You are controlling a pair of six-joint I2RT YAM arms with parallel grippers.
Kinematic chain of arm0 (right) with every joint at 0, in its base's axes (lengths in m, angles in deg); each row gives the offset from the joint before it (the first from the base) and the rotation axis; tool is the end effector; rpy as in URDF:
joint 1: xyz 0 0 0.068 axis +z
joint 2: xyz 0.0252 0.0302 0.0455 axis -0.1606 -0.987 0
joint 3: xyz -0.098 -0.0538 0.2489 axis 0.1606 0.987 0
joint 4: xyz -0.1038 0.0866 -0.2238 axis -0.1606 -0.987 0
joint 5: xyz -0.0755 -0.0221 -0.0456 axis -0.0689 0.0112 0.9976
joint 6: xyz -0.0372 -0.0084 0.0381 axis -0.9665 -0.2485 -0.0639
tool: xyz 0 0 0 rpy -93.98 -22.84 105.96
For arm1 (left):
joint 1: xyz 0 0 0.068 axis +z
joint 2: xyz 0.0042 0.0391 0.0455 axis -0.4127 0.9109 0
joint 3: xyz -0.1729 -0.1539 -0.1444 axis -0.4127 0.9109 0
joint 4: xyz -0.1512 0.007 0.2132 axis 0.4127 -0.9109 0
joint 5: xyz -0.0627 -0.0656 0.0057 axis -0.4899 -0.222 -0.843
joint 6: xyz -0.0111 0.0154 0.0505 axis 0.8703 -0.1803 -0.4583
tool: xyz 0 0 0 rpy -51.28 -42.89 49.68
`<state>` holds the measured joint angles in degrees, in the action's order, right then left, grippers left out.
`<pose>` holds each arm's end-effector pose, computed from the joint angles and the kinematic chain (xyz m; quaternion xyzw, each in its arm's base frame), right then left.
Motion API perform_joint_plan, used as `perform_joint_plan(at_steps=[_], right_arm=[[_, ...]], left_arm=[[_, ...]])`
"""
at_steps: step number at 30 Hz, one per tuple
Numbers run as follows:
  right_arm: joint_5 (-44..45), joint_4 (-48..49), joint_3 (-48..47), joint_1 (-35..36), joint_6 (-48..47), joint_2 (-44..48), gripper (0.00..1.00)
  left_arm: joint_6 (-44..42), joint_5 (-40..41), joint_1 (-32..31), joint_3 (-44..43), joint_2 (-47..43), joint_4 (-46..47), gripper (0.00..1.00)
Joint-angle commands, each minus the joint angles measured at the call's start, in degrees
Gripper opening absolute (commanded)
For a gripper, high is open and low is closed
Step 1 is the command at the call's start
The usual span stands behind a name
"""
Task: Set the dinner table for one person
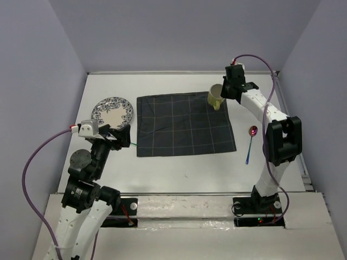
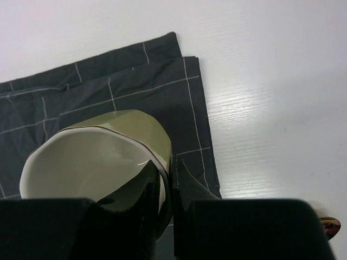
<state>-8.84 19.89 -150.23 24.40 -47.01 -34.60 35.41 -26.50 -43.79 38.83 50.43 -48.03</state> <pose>0.4111 0.1018 0.2900 0.0800 0.8986 0.0086 0.4313 0.0831 -0.0261 0.3487 -0.0027 0.6419 -0.1922 0.7423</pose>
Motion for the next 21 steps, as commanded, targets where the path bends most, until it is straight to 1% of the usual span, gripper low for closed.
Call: perform_joint_plan(at_steps=[1, 5, 9, 13, 21], right_arm=[[-3.9, 1.1, -7.5, -1.9, -1.1, -0.6, 0.00], [-4.7, 0.4, -10.3, -2.6, -1.0, -5.3, 0.00], [-5.5, 0.2, -11.3, -3.6, -0.6, -7.5, 0.00], [-6.1, 0.2, -12.9, -4.7, -1.1, -9.8, 0.00], [-7.3, 0.1, -14.6, -5.8, -1.2, -12.7, 0.00]], left_arm=[[1.4, 4.4, 0.4, -1.1, 3.5, 0.4, 0.99], [2.7, 5.5, 1.3, -1.1, 5.0, 0.3, 0.99], [4.2, 7.7, 1.5, -1.0, 5.0, 0.1, 0.99], [4.3, 6.7, 1.9, -0.7, 4.5, 0.5, 0.99], [3.6, 5.0, 2.9, -0.8, 6.9, 0.8, 0.99]])
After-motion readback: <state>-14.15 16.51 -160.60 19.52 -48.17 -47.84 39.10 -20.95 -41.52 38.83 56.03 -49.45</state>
